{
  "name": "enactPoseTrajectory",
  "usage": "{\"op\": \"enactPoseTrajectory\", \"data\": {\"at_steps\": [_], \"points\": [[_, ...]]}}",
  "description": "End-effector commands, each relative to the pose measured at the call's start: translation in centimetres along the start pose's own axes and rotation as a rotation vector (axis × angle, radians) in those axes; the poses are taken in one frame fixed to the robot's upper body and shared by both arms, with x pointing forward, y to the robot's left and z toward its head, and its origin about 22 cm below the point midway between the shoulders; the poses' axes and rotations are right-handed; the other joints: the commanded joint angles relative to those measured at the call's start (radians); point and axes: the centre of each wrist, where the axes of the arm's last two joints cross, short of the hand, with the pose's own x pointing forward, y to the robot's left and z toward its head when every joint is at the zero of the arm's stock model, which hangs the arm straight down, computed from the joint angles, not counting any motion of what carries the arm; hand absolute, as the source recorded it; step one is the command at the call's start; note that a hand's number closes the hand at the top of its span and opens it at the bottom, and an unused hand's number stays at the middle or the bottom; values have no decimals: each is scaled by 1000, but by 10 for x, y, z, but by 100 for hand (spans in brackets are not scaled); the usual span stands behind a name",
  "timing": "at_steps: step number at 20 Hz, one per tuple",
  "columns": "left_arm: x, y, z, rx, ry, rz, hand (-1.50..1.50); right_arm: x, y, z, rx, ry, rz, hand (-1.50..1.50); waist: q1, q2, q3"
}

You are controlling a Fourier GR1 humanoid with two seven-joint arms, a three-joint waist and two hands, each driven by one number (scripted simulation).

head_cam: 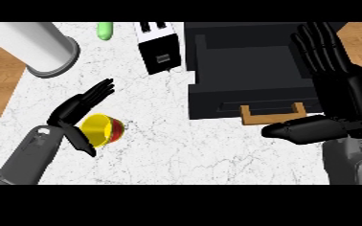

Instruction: Pick up the cup, place it into the drawer and close the drawer

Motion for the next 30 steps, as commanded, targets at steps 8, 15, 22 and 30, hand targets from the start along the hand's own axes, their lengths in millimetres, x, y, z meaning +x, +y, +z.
{"op": "enactPoseTrajectory", "data": {"at_steps": [8, 15, 22, 30], "points": [[-36, -44, -6, -116, -123, 138, -150, 6, -7, -5, 10, 3, 10, -150, -14, 15, -16], [-20, -30, -20, -168, -126, 169, -150, 3, -2, -5, 8, 5, 4, -150, -18, 14, -14], [-33, -68, -34, -230, -214, 261, 150, 17, -9, -9, 20, -3, 35, -150, -13, 8, -16], [-24, -60, -42, -55, -441, 163, 150, 10, -21, -4, 7, 16, 32, -150, -1, 7, -13]]}}
